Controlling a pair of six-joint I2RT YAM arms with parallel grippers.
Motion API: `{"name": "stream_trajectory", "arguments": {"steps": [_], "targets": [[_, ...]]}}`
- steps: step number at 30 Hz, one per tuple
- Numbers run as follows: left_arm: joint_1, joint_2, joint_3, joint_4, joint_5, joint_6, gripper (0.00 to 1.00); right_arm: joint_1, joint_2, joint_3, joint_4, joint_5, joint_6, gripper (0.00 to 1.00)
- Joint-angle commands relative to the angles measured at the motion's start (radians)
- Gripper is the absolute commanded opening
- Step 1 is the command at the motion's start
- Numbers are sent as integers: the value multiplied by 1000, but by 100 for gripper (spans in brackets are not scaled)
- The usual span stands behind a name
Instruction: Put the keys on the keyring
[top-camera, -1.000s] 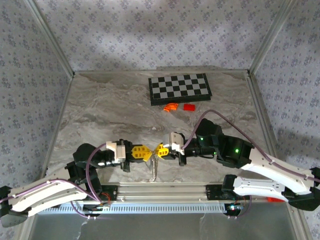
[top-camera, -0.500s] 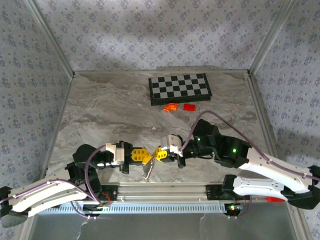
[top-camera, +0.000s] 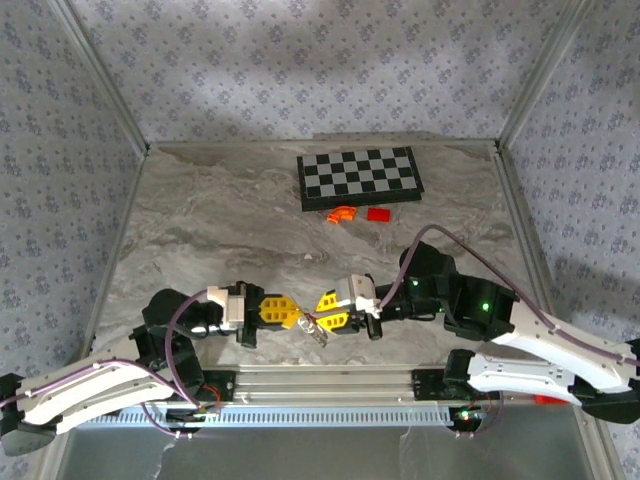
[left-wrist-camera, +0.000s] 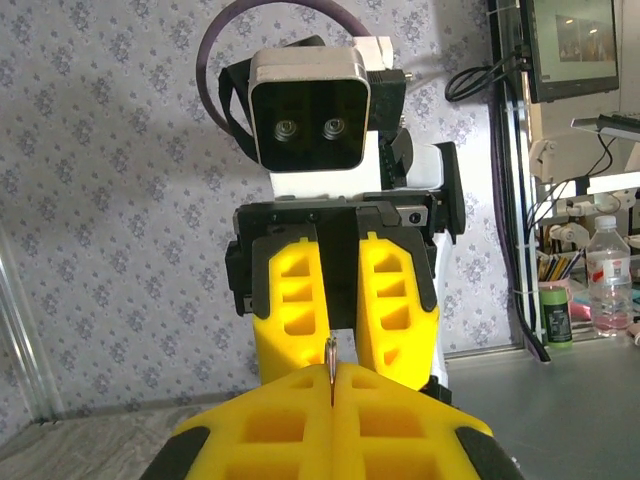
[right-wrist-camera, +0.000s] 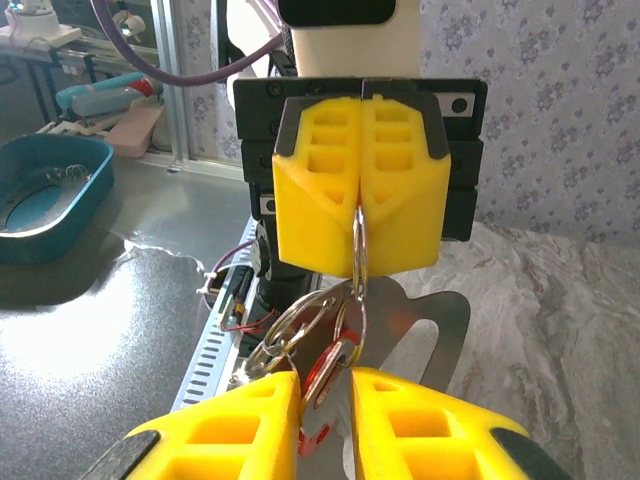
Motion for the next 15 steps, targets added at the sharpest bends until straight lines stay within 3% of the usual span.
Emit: {"name": "stream_trajectory", "arguments": {"steps": [1,15], "targets": [[-1,-4,27,59,40,-14,0,8,-17,-9,26,-29,4,22],[-1,19,43,50,93,-18,0,3,11,-2,49,-50,2,24]]}}
